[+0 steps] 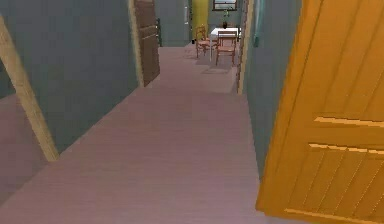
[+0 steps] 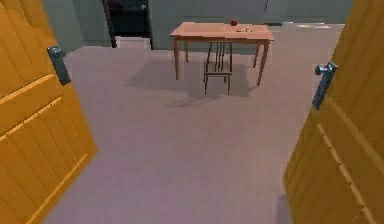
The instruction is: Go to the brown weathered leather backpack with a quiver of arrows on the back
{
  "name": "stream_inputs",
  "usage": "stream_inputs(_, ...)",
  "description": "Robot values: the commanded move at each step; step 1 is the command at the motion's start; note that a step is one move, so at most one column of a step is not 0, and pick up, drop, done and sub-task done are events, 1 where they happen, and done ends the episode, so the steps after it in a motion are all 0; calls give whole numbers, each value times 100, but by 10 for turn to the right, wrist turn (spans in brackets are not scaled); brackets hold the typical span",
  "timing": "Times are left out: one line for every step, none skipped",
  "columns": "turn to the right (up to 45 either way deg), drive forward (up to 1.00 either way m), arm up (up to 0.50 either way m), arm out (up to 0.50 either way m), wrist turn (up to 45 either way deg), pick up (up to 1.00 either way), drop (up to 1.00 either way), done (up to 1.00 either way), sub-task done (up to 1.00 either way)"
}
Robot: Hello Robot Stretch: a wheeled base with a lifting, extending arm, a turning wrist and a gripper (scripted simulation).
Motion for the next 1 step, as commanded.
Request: stream_inputs(450, 0, 0, 0, 0, 0, 0, 0, 0)
